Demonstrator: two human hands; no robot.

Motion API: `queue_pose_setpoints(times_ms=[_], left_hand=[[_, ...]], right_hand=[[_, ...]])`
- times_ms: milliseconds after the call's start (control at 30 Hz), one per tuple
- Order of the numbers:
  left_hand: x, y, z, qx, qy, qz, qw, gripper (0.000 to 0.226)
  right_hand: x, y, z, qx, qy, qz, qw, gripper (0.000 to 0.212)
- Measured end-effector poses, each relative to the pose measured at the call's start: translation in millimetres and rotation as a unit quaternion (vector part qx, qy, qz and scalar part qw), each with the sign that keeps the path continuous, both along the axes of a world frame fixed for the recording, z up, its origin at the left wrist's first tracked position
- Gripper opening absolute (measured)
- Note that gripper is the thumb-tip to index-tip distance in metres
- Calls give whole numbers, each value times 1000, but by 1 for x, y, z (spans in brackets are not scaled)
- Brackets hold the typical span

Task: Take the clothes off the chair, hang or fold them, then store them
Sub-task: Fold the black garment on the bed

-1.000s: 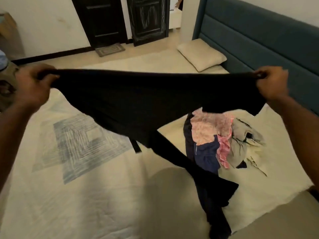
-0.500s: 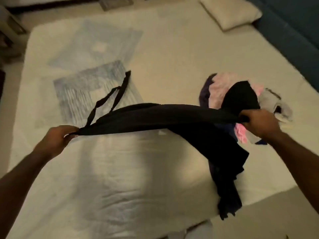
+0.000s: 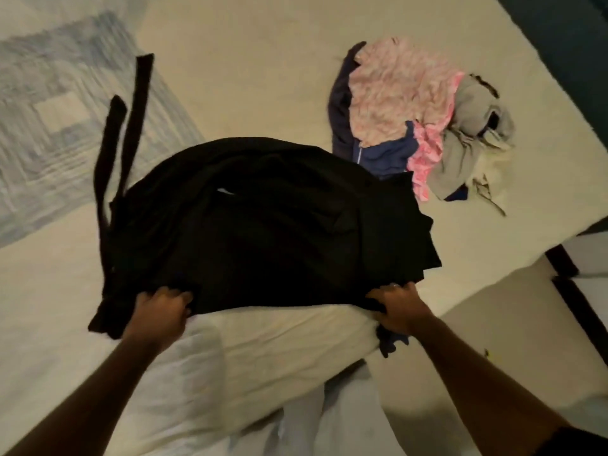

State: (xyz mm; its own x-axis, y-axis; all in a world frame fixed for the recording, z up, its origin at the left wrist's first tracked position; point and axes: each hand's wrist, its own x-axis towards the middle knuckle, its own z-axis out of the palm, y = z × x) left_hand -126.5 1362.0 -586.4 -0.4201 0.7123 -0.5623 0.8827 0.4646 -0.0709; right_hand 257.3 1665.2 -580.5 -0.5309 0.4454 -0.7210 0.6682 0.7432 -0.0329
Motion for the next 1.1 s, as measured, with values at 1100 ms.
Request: queue_pose_setpoints(times_ms=[1100], left_hand=[[252, 497, -26, 243, -277, -58, 928, 35]], right_hand=[[160, 186, -43, 154, 230, -725, 630, 23]])
